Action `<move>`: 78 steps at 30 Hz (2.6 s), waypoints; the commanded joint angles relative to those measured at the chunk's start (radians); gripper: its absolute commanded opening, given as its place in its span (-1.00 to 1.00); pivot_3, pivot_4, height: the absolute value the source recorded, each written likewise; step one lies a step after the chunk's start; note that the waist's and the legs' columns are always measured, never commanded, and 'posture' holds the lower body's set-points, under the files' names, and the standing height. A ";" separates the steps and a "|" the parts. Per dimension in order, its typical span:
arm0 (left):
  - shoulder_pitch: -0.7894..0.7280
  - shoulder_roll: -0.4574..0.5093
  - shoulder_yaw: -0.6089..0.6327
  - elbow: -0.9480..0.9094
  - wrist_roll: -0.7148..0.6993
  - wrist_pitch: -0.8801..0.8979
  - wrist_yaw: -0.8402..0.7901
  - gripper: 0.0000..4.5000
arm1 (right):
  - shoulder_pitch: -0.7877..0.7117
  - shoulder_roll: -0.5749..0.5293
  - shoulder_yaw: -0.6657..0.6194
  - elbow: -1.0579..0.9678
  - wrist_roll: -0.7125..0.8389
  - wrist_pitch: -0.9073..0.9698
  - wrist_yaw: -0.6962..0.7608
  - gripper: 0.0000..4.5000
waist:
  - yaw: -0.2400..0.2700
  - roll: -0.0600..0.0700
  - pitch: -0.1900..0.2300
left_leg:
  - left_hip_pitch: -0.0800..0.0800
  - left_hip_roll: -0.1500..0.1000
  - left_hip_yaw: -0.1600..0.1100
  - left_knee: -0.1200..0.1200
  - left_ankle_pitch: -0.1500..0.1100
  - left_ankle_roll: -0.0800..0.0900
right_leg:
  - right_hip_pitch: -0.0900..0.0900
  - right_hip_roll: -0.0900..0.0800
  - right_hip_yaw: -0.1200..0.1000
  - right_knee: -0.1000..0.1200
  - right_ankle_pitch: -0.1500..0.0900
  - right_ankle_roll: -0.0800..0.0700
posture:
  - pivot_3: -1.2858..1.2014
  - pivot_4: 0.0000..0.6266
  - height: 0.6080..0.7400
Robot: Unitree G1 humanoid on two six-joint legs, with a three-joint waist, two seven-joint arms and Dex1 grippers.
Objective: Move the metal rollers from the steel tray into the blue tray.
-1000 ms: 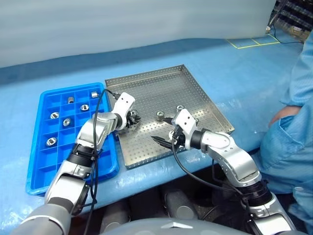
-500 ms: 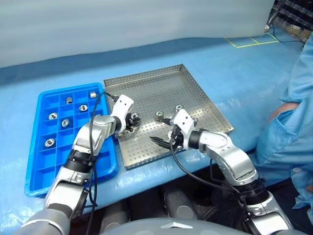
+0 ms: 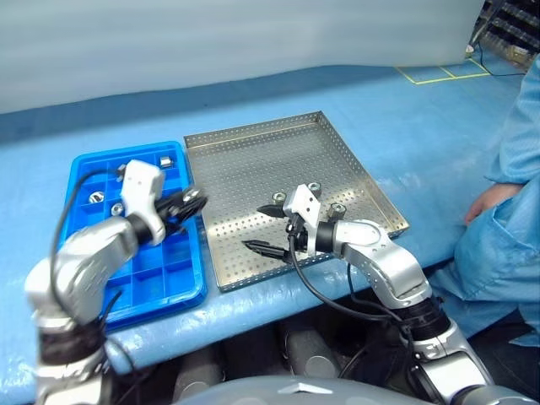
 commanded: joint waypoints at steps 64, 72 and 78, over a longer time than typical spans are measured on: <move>-0.358 -0.155 -0.549 0.470 0.123 -0.416 -0.002 0.62 | 0.148 -0.231 -0.117 -0.311 -0.201 0.082 -0.209 1.00 | 0.068 0.001 0.002 | -0.003 -0.004 0.006 0.003 -0.002 0.003 | 0.000 -0.001 -0.001 -0.003 -0.004 -0.007 | -0.21 -0.52 1.00; -0.454 -0.234 -0.551 0.716 0.184 -0.450 -0.045 0.62 | 0.224 -0.215 -0.130 -0.393 -0.197 0.114 -0.254 1.00 | -0.049 0.002 0.002 | -0.004 -0.005 0.005 0.003 -0.004 0.006 | 0.001 -0.002 0.002 -0.005 -0.005 -0.001 | -0.26 -0.52 1.00; -0.489 -0.262 -0.558 0.828 0.260 -0.463 -0.017 0.62 | 0.229 -0.204 -0.122 -0.399 -0.200 0.118 -0.272 1.00 | -0.111 0.002 0.002 | -0.003 -0.006 0.003 0.003 -0.004 0.006 | 0.002 -0.003 0.003 -0.004 -0.005 0.002 | -0.26 -0.52 1.00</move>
